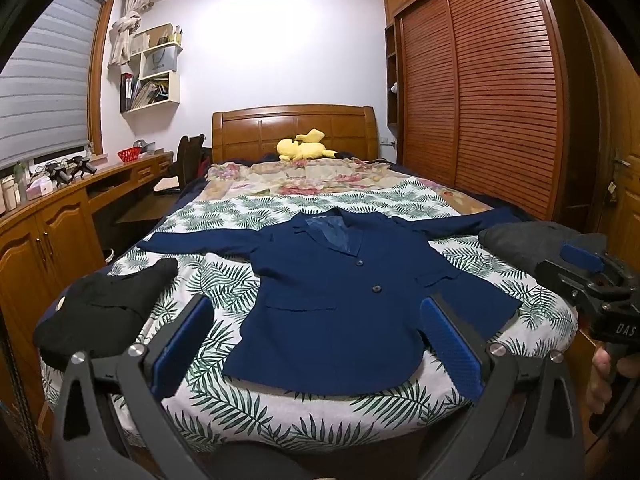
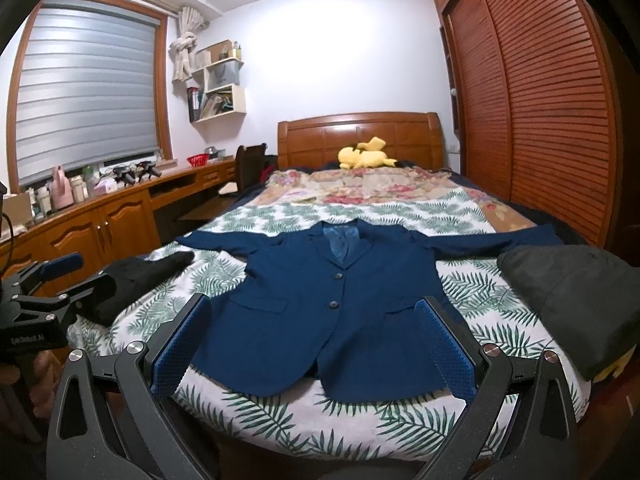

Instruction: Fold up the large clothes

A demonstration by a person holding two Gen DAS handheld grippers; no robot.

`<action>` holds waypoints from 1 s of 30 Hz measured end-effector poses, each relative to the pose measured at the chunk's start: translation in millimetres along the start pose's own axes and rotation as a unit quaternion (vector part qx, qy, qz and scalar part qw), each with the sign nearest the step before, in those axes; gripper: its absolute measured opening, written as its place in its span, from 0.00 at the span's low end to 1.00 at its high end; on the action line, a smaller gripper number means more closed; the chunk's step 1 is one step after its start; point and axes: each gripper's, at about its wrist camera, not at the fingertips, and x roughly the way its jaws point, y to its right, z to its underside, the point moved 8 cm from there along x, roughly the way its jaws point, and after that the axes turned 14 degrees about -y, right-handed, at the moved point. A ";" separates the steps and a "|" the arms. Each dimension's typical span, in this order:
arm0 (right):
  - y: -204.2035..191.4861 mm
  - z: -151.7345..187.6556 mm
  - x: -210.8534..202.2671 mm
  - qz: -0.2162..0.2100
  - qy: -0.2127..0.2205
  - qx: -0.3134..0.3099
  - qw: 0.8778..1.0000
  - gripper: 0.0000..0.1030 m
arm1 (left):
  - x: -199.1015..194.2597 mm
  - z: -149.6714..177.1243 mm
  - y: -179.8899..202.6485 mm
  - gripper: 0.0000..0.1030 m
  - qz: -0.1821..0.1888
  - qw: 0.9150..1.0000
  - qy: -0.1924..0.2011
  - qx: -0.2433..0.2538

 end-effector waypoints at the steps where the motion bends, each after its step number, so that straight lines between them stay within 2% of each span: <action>1: 0.1 0.8 2.4 -0.001 -0.003 0.000 1.000 1.00 | 2.7 1.2 -2.7 1.00 -0.001 1.000 -0.002 -0.002; 12: -4.9 2.9 35.3 -0.002 -0.022 -0.015 1.000 1.00 | 47.6 14.6 -27.0 1.00 -0.014 0.999 -0.047 -0.011; 23: -5.9 -10.4 91.7 -0.010 -0.044 -0.026 0.999 1.00 | 89.1 12.3 -51.3 1.00 0.017 0.997 -0.076 -0.017; 27: -3.6 -14.7 117.3 -0.016 -0.054 -0.029 0.998 1.00 | 107.8 7.2 -59.1 1.00 0.048 0.995 -0.088 -0.024; 30: -3.9 -16.5 136.6 -0.022 -0.064 -0.027 0.997 1.00 | 117.4 1.8 -68.3 1.00 0.052 0.994 -0.092 -0.031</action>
